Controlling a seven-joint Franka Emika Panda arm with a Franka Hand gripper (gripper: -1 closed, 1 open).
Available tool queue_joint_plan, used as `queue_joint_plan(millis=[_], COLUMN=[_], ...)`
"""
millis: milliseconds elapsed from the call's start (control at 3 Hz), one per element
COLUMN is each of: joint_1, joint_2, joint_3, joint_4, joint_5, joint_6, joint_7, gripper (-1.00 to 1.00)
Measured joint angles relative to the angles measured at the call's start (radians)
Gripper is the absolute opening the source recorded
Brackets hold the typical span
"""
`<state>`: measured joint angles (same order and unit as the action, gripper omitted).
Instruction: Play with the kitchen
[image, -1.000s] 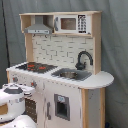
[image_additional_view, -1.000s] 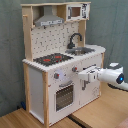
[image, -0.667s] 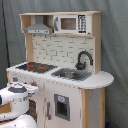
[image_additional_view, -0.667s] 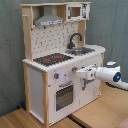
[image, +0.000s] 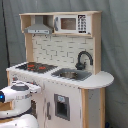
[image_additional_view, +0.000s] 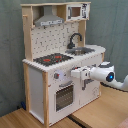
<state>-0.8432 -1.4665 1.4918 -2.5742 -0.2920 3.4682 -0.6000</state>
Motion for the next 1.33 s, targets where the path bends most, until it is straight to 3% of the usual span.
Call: queue_joint_plan(millis=[333, 1333], joint_1=[0.000, -0.002], joint_2=[0.000, 0.002], joint_3=[0.000, 0.003], joint_4=[0.000, -0.001], joint_5=[0.000, 0.007], joint_6=[0.000, -0.001], joint_7=[0.000, 0.279], gripper=[-1.00, -1.00])
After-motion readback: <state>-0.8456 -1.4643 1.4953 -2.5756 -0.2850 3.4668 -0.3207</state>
